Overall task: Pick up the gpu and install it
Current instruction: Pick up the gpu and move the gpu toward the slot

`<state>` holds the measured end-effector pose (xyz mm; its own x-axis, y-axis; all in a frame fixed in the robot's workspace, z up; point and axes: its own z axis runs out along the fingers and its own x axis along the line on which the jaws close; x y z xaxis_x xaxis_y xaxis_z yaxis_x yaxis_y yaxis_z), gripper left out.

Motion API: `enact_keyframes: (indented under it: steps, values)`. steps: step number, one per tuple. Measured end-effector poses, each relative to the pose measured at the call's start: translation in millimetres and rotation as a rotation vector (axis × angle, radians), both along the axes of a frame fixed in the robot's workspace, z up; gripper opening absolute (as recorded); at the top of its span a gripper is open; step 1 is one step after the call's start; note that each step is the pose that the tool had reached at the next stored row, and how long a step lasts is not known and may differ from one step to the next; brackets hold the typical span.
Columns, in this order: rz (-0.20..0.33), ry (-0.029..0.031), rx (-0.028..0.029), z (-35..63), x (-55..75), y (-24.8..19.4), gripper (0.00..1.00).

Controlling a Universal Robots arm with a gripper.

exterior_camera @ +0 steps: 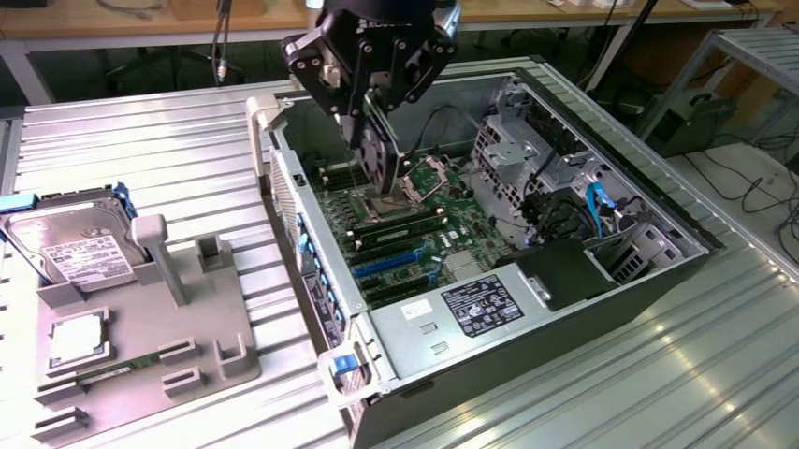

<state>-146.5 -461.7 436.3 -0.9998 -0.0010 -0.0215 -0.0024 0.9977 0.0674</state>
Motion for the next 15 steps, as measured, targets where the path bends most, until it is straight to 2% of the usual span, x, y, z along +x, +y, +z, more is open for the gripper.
enact_keyframes:
  steps: [15]
  values:
    - [0.005,-0.0001,0.0,0.0,31.1,0.0,0.28]
